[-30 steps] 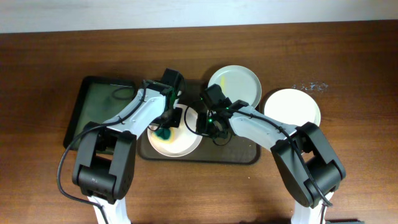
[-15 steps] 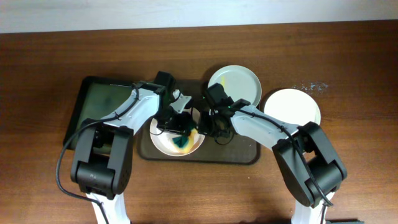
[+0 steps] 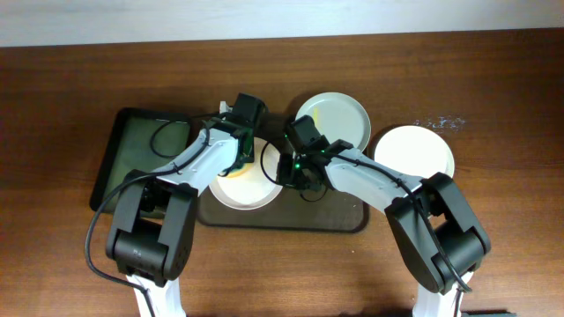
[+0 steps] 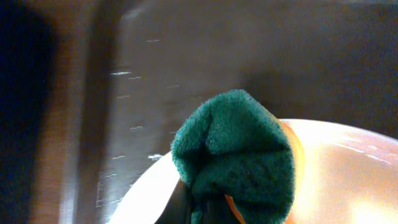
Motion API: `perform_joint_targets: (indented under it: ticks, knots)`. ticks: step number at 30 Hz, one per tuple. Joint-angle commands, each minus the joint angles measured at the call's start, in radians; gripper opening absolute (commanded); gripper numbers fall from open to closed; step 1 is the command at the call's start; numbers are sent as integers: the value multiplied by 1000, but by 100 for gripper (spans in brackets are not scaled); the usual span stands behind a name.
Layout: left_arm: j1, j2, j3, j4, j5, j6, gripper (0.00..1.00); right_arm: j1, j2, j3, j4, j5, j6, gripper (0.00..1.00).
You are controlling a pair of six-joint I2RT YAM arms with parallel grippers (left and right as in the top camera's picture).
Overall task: Clean dirty plates on tray and stack at the side
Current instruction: 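Scrub the bottom plate with the sponge while the right gripper holds it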
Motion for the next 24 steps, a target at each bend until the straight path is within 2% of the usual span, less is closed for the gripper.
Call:
perform_joint_targets:
  ticks: [1,2,5,6,8,10,14,17,19,21,23,24]
  knots:
    - [23,16,-2,-116,-327,-31,0,-5,24,-29,-51,35,-10,4]
    - [19,16,-2,-138,-284,-26,0,-5,24,-29,-51,35,-10,4]
    - [-2,16,-2,-225,180,201,0,-5,24,-29,-51,35,-10,4]
    - [-2,16,-2,-240,336,283,0,-5,24,-29,-51,35,-10,4]
    - [0,16,-2,-277,670,542,0,-5,24,-29,-51,35,-10,4]
    - [4,16,-2,-304,776,628,0,-5,24,-29,-51,34,-10,4]
    - [5,16,-2,-237,783,626,0,-5,24,-29,-51,35,-10,4]
    - [5,16,-2,-101,721,513,0,-5,24,-29,-52,34,-10,4]
    - [5,16,-2,23,424,284,0,-5,24,-29,-56,35,-10,4]
    - [5,16,13,65,129,132,0,-5,24,-29,-61,35,-10,4]
    - [5,16,61,61,-34,95,0,-5,24,-29,-62,35,-10,4]
    - [5,16,89,48,-62,95,0,-5,24,-29,-62,35,-10,4]
